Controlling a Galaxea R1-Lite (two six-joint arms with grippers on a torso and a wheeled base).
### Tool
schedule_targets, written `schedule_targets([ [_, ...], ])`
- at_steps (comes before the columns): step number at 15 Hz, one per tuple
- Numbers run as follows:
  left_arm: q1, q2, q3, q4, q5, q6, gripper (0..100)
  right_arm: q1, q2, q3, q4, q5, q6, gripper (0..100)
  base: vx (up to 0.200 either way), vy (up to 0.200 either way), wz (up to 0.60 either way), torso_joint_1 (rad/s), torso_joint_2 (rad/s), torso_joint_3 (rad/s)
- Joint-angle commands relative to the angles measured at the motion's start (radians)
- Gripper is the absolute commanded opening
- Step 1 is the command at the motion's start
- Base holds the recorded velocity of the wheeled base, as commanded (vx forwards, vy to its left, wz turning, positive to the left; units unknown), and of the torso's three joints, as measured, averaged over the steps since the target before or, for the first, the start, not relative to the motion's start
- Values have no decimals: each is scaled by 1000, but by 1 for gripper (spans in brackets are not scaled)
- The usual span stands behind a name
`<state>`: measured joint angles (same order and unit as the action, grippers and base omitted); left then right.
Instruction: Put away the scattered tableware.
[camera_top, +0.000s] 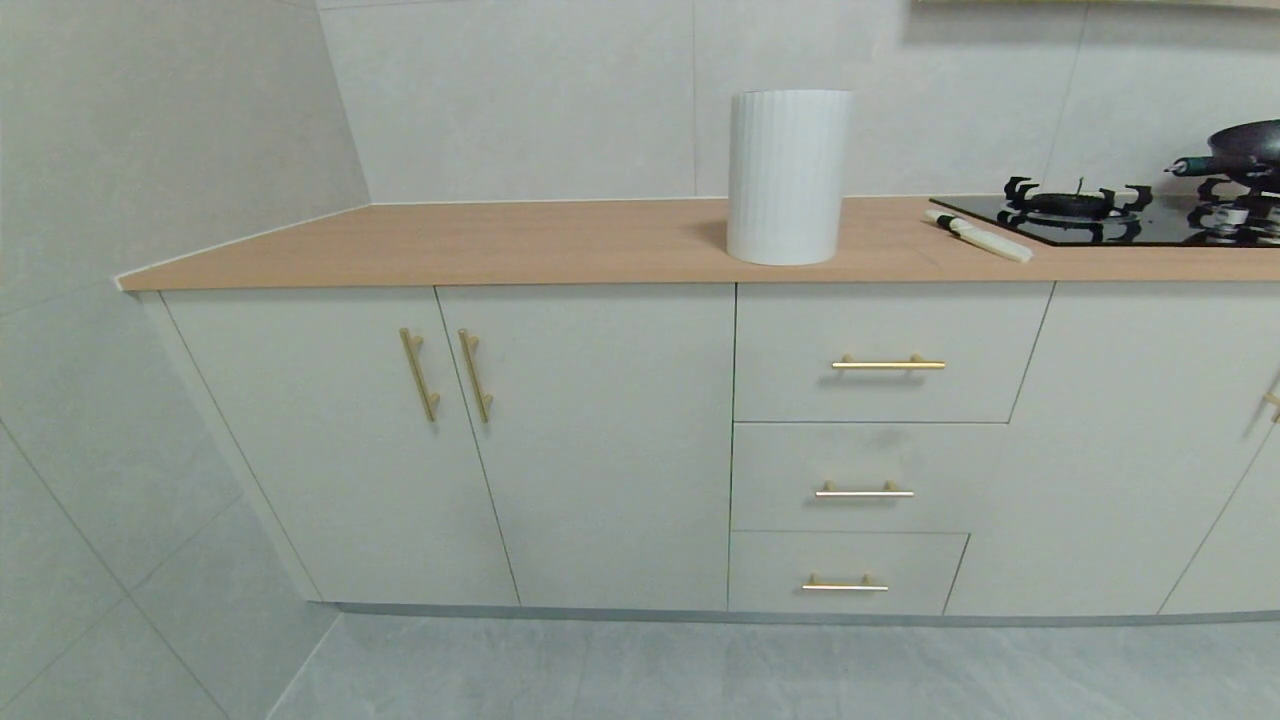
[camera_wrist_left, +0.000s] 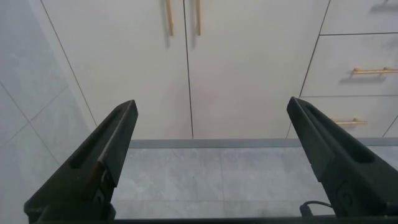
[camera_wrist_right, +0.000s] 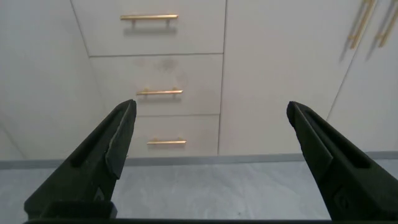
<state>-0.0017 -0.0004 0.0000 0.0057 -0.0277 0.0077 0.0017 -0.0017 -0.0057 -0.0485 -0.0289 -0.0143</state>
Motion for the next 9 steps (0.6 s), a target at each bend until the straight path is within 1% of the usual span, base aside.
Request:
schedule_targets([
  [1,0,0,0,0,0,0,100,0,3,6,-1,6,-1,100,0,0,0,0,0,0],
  [2,0,0,0,0,0,0,100,1,6,6,-1,14,-1,100,0,0,0,0,0,0],
  [4,0,0,0,0,0,0,100,0,3,4,64,37,-3,100,0,0,0,0,0,0],
  [9,0,0,0,0,0,0,100,0,3,6,50,47,-4,100,0,0,0,0,0,0],
])
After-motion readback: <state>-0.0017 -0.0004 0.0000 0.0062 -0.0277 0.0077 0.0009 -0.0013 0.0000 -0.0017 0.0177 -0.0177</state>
